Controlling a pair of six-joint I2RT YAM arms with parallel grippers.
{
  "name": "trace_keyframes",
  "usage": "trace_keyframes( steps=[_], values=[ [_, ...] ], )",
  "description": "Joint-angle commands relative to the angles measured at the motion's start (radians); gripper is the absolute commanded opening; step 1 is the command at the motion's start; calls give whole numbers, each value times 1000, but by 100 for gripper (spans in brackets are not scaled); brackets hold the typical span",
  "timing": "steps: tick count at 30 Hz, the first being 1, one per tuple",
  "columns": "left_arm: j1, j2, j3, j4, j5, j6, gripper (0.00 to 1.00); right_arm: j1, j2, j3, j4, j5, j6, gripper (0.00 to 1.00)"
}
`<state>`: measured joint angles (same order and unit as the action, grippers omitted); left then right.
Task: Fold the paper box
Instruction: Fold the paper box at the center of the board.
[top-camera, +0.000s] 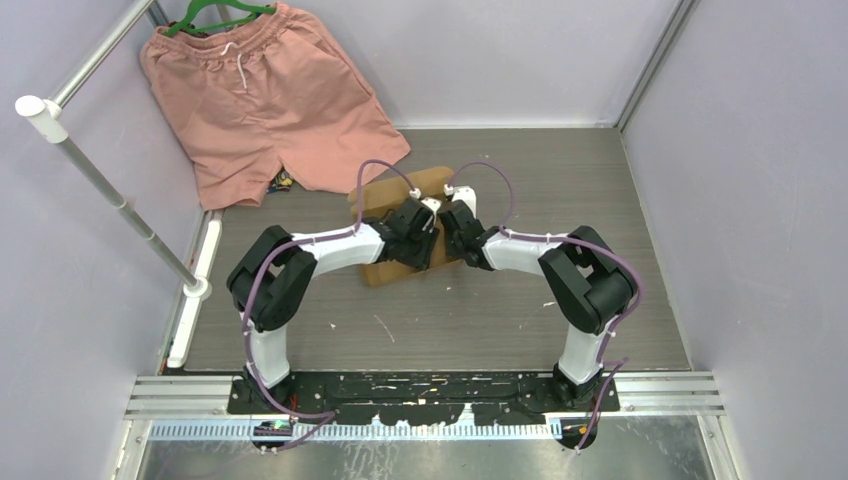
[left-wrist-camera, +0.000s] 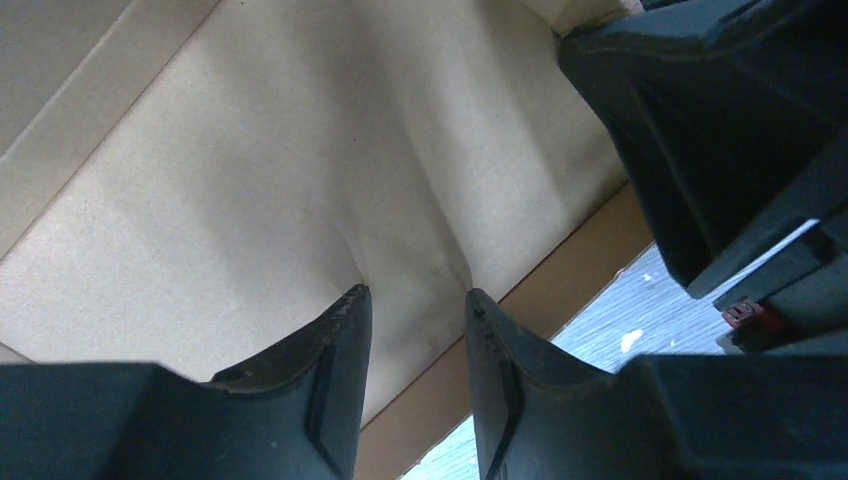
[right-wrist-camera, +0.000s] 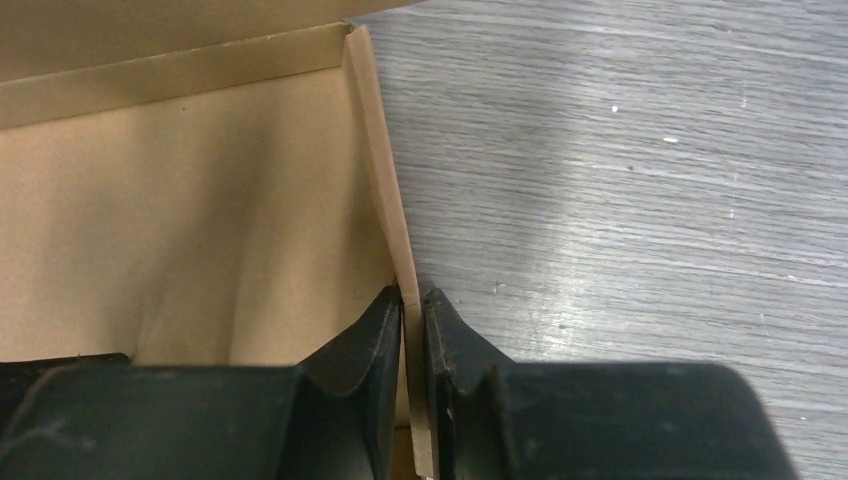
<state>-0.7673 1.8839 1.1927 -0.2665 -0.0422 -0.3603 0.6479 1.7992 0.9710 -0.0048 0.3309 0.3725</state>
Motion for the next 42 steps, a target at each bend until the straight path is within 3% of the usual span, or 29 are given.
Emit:
trace_keyframes(
  steps=[1, 7, 28, 35, 37, 42],
  values=[
    [-6, 60, 24, 51, 94, -22, 39, -7, -1, -23, -24, 5, 11, 22],
    [-6, 99, 18, 70, 113, -19, 39, -29, -9, 3, -6, -47, -14, 34],
    [-3, 145, 19, 84, 183, -6, 37, -111, 21, 83, 75, -164, -59, 41],
    [-3, 142, 22, 79, 204, -3, 37, -167, 49, 129, 73, -217, -59, 36],
    [-2, 142, 22, 79, 206, -3, 37, -175, 58, 139, 71, -219, -61, 25],
    [1, 132, 22, 73, 206, -3, 37, -179, 66, 148, 49, -179, -62, 11]
  ],
)
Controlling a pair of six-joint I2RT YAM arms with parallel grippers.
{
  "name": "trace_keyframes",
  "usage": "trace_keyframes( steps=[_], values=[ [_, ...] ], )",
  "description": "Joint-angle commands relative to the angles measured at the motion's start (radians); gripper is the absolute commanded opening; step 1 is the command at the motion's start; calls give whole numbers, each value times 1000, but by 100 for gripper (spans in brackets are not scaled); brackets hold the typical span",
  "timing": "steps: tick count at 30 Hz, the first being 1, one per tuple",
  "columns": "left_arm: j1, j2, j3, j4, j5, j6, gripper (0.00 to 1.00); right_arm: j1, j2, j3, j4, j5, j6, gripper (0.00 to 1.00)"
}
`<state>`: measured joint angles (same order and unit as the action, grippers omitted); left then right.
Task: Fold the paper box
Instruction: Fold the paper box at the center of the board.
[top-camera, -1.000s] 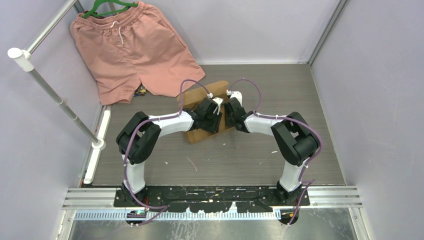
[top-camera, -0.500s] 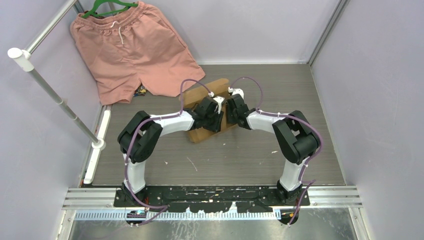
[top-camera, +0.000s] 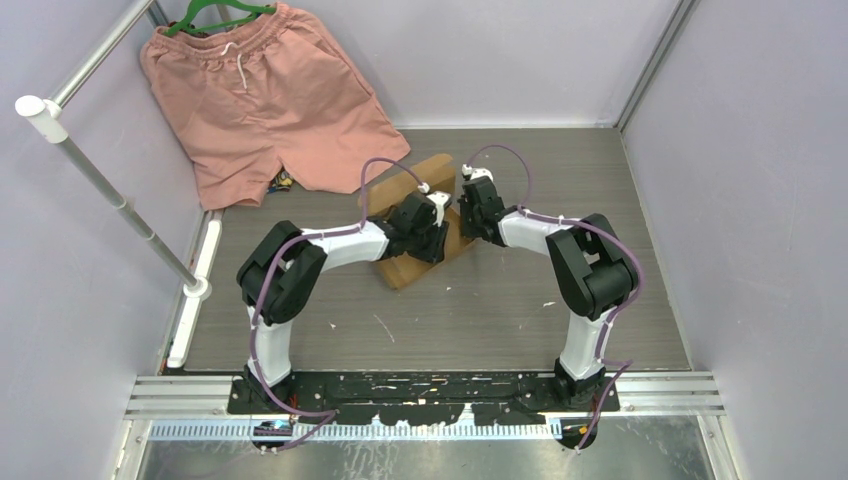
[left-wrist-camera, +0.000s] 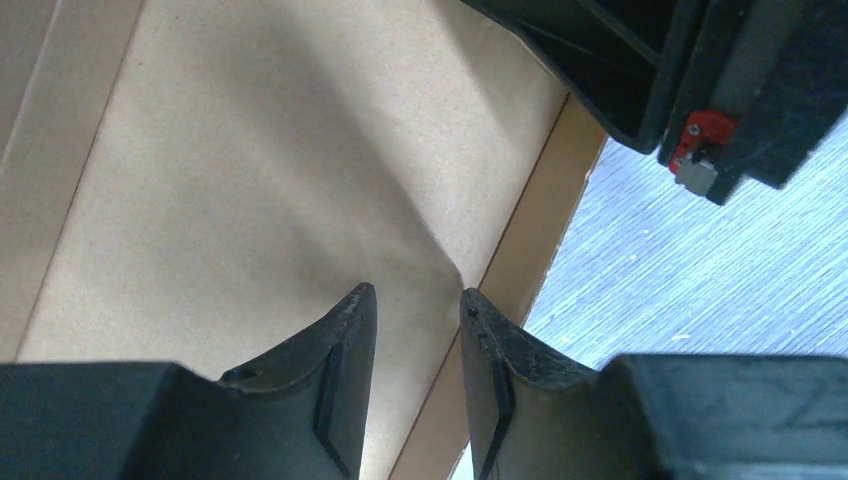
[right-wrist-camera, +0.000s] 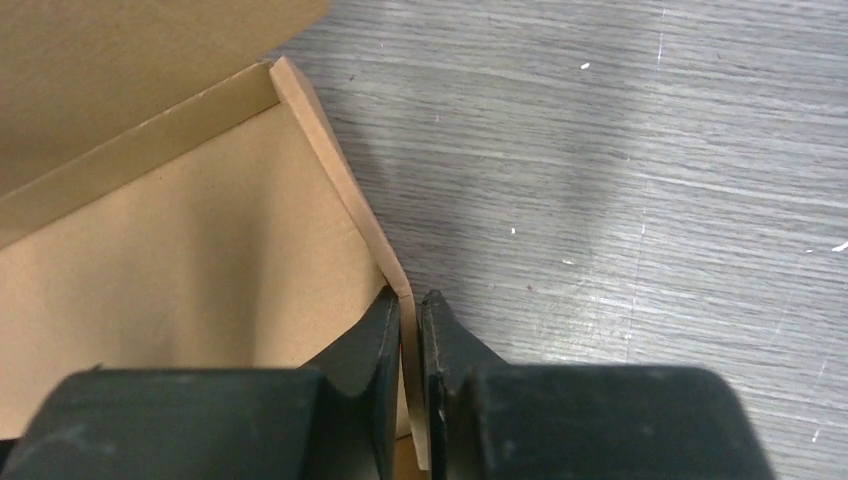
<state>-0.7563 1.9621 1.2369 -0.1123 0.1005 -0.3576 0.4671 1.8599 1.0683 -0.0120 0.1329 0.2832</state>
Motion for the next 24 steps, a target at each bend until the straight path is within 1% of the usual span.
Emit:
trace_keyframes(
  steps=[1, 4, 9, 15, 20, 23, 24],
  values=[
    [-7, 48, -22, -83, 64, -6, 37, 2, 4, 48, 55, 23, 26, 10],
    [10, 37, -18, -92, 66, -11, 38, 4, -5, 28, 43, 34, 22, 6],
    [37, 3, -11, -103, 59, -14, 42, 5, -48, -35, 39, 25, 13, 6],
    [50, 9, 27, -131, 20, -13, 44, 21, -103, -135, 69, 11, 24, 6],
    [55, 8, 24, -135, -37, -14, 47, 29, -152, -216, 99, 16, 36, 6],
    [55, -2, 21, -146, -90, -10, 48, 33, -181, -244, 104, 18, 42, 6],
    [55, -8, 19, -151, -137, -9, 48, 35, -188, -250, 104, 22, 44, 6]
  ],
)
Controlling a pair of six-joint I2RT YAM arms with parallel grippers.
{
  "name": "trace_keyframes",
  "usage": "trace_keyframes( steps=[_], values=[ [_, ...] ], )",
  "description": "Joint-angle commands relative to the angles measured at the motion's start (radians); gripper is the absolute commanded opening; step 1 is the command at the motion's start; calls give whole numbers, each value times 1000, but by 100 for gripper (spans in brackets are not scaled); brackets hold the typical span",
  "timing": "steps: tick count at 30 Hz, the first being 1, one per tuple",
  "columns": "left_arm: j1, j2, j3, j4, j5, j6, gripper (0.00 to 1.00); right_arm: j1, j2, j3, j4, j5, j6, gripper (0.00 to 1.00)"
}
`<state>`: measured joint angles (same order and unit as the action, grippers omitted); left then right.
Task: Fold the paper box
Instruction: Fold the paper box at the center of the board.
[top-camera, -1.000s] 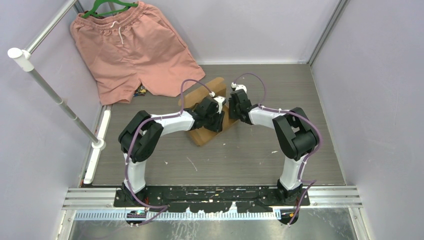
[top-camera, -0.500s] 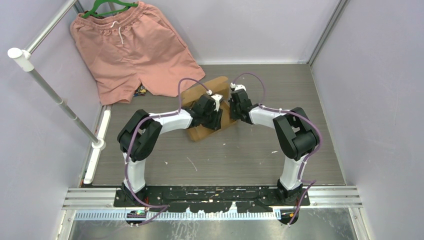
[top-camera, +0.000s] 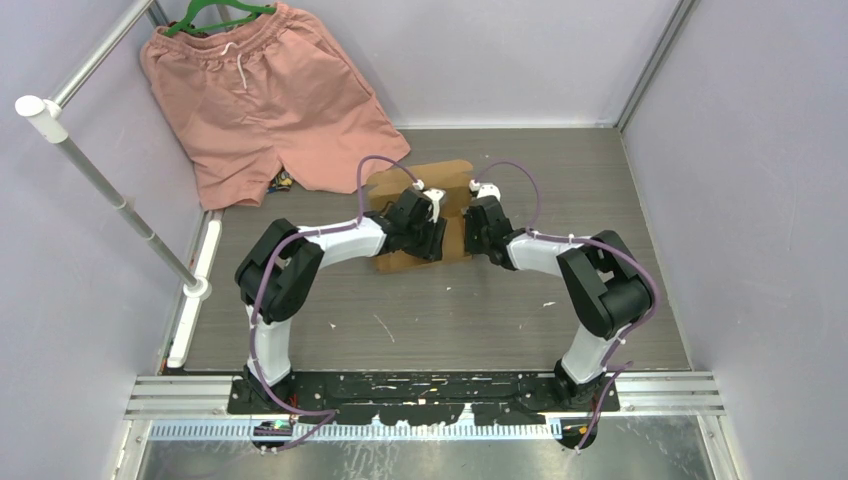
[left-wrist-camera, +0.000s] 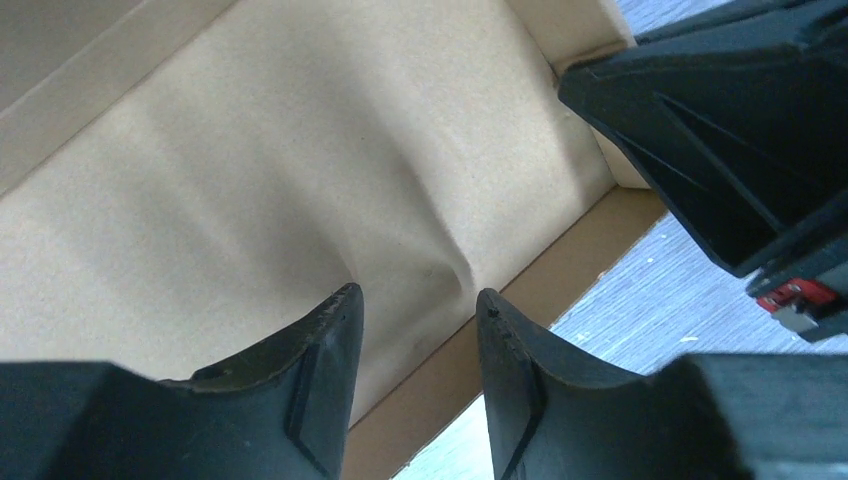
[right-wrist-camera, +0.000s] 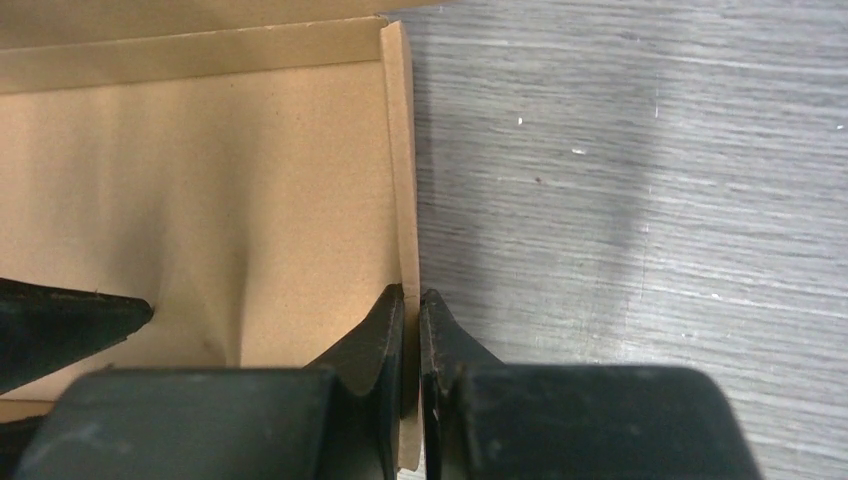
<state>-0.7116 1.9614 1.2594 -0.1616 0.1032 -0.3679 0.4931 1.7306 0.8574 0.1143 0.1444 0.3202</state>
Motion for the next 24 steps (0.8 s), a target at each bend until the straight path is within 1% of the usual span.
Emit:
trace_keyframes(
  steps=[1, 5, 10, 15, 24],
  values=[
    [11, -13, -7, -104, -174, 3, 47, 10, -65, -46, -22, 10, 8, 6],
    [11, -35, -11, -115, -264, 10, 47, 18, -90, -68, -24, 15, 13, 6],
    [12, -54, -10, -132, -329, 16, 51, 20, -100, -91, -21, 15, 18, 5],
    [12, -30, 14, -152, -330, 17, 52, 22, -102, -96, -21, 14, 20, 6],
    [10, 27, 15, -138, -311, -9, 57, 22, -109, -92, -25, 4, 13, 7]
  ],
)
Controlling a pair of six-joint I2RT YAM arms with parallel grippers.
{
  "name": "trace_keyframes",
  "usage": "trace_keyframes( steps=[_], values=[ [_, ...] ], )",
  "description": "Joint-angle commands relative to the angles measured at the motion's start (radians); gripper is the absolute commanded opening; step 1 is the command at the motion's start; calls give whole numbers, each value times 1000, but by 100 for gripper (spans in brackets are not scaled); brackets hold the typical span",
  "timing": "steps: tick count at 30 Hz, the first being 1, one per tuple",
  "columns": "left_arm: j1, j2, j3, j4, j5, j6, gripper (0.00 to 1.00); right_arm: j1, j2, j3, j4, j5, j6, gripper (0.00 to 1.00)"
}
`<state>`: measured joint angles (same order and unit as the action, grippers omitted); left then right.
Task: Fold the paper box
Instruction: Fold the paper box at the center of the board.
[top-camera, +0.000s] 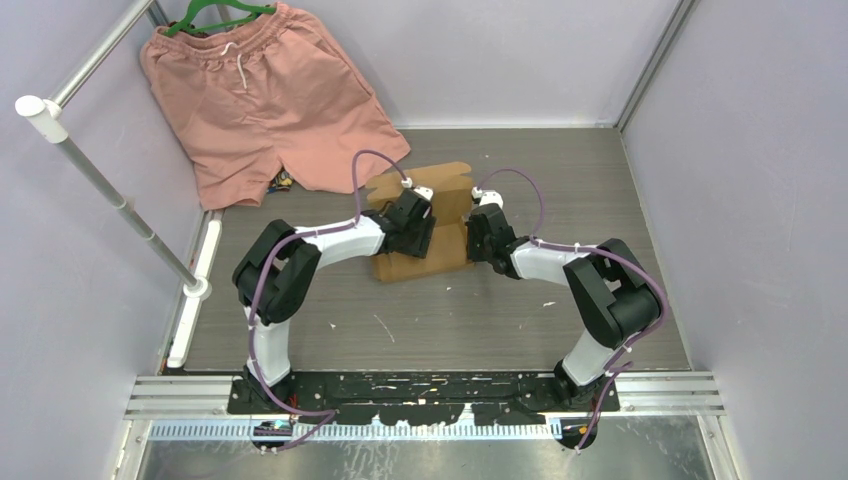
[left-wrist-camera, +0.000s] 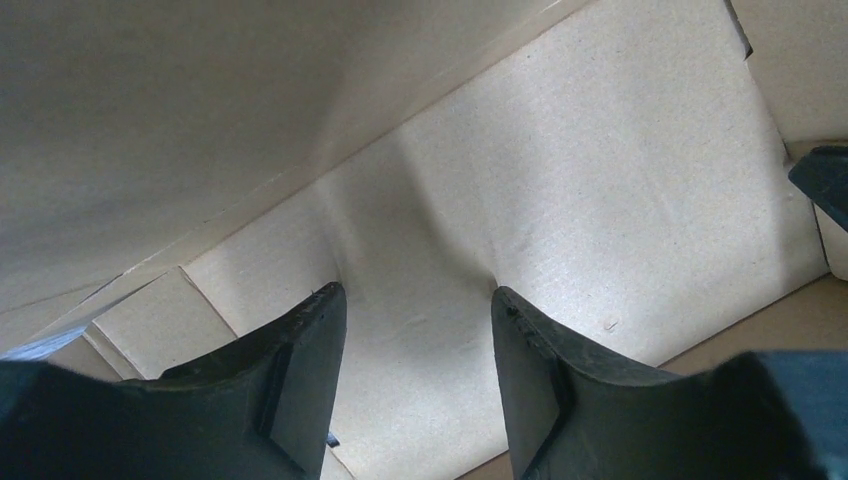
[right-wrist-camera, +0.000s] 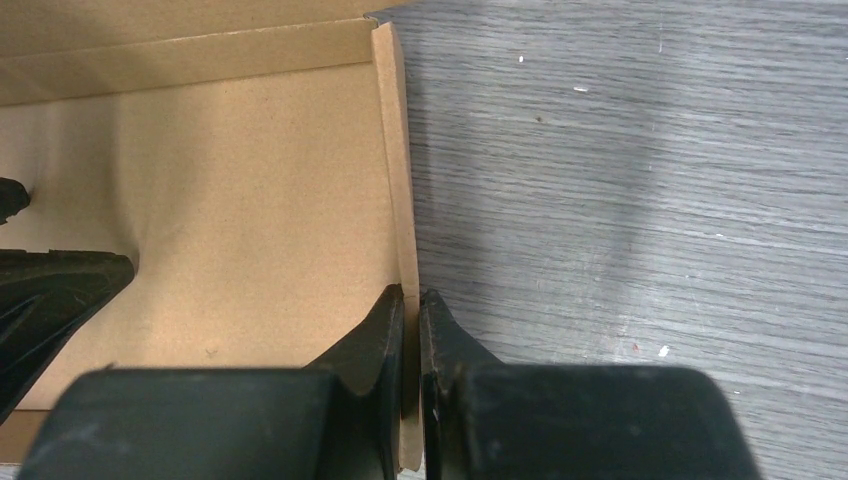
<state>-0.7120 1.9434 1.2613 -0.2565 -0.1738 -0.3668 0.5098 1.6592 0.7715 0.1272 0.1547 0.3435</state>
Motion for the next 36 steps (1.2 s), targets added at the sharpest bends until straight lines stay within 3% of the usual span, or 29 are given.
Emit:
trace_keyframes(
  steps=[1, 6, 12, 19, 36],
  values=[
    [10, 55, 16, -48, -36, -10, 57, 7, -35, 0, -41, -8, -11, 8],
    [0, 67, -1, -32, -35, 0, 53, 6, -25, 30, -53, -7, -21, 15],
    [-1, 86, -10, -30, -16, 4, 36, 4, -21, 80, -73, -5, -33, 26],
    [-3, 97, -27, -18, -4, 0, 34, 6, -3, 152, -94, 1, -47, 37],
    [-3, 84, -46, -3, 15, 11, 34, 4, 105, 250, -146, 67, -88, 31]
  ],
)
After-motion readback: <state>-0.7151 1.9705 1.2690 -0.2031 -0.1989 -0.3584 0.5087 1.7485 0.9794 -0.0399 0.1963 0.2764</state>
